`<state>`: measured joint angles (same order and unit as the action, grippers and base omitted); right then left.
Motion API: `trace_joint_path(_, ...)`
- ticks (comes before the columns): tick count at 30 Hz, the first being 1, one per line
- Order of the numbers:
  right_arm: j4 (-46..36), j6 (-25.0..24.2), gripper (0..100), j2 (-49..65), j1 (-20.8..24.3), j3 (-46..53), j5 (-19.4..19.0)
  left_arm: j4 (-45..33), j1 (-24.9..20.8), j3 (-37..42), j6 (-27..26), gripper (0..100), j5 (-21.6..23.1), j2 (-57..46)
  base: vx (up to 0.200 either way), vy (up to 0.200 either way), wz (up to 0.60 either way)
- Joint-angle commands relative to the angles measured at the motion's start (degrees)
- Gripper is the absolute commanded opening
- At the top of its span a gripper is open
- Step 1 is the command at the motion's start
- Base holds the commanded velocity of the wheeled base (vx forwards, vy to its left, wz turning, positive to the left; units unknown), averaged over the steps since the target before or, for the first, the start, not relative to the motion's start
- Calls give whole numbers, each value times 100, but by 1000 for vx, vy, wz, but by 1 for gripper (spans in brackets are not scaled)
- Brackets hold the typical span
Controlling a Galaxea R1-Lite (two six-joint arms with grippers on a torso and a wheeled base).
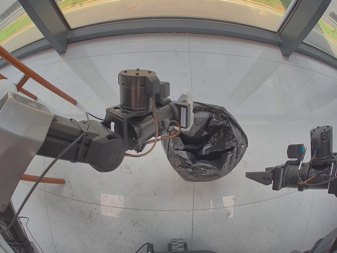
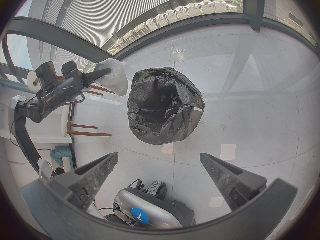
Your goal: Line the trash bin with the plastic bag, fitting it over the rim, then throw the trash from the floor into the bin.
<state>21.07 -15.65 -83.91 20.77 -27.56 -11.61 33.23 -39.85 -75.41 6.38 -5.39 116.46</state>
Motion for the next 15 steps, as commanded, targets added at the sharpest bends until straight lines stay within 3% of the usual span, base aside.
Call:
trace_joint_path(1,3,-8,100,24,-3,23,0,8,-322,26,92,0,-15,123,0,0,0)
trace_joint_path(9,3,-8,100,147,-38,111,0,8,-497,123,118,0,-32,246,0,0,0)
trace_joint_path(10,-6,-8,100,182,-38,137,0,8,-506,158,118,100,-32,246,0,0,0)
trace_joint_path(15,3,-8,100,278,-56,234,0,69,-576,229,118,100,-41,220,0,0,0)
